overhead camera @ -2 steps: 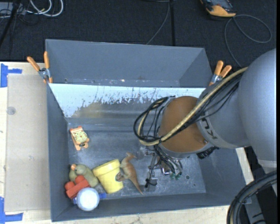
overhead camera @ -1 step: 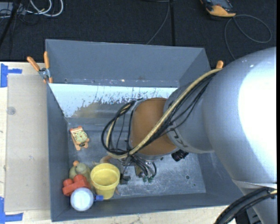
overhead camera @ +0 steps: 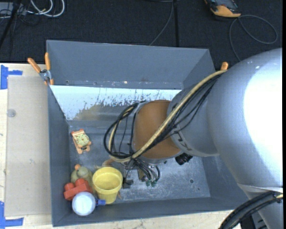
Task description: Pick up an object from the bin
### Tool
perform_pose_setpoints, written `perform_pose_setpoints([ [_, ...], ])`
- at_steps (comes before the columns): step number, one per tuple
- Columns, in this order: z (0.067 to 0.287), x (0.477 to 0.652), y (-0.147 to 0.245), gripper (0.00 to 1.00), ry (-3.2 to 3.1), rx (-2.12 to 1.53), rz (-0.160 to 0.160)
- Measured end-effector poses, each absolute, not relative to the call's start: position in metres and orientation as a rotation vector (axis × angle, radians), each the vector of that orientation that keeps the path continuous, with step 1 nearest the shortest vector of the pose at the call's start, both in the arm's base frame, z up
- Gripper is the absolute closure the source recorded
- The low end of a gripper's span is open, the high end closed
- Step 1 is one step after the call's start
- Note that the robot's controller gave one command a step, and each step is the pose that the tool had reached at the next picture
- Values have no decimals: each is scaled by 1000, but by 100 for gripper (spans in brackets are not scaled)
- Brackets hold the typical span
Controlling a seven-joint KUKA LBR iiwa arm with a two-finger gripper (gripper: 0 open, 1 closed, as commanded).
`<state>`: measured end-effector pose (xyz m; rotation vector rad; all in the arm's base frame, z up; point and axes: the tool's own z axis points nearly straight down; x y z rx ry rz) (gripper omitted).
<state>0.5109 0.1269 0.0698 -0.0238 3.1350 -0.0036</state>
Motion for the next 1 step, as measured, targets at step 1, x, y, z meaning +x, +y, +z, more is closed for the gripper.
perform_pose_setpoints([
  [1,113,493,128,100,3143,-39,-6],
])
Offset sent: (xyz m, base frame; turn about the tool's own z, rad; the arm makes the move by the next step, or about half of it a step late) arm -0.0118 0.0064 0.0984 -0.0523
